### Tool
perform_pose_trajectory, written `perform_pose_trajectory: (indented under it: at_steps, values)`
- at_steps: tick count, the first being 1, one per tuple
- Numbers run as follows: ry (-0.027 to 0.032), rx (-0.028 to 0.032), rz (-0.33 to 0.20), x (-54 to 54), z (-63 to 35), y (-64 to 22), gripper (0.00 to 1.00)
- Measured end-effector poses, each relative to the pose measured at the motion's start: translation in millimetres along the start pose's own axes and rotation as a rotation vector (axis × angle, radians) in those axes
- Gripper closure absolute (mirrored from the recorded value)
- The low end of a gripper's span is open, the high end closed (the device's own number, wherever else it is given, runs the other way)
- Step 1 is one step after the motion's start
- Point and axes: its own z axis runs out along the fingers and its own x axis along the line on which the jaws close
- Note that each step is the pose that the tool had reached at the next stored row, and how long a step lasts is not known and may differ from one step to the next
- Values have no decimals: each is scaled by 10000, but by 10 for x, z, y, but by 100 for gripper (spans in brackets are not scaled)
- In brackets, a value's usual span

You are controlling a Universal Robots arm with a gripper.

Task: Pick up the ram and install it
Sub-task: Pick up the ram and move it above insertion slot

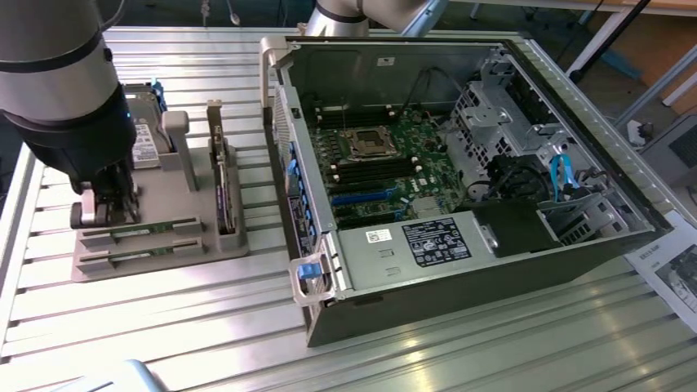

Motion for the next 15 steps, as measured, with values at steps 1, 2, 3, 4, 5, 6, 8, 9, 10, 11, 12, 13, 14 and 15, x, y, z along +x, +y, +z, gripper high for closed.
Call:
perform_pose_trajectory:
  at_steps: [1, 2, 3, 4, 5, 6, 8, 9, 10, 11, 12, 13, 14, 15]
  values:
    - [1, -1, -6, 8, 17, -1, 76]
    - [0, 0, -11, 15, 32, -3, 76]
    - [1, 0, -19, 26, 54, -4, 76]
    - [1, 0, -24, 33, 69, -5, 76]
    - [1, -1, -39, 53, 108, -8, 76]
    - [2, -1, -47, 64, 128, -10, 76]
    - [2, -1, -58, 80, 159, -12, 76]
    - [3, -1, -64, 87, 172, -14, 76]
    - [3, -2, -69, 95, 187, -14, 76]
    - [3, -2, -75, 102, 202, -15, 76]
    - [3, -1, -81, 110, 219, -17, 76]
    - [3, -2, -85, 117, 232, -18, 76]
    - [4, -2, -91, 124, 246, -19, 76]
    - [3, -2, -97, 131, 261, -20, 76]
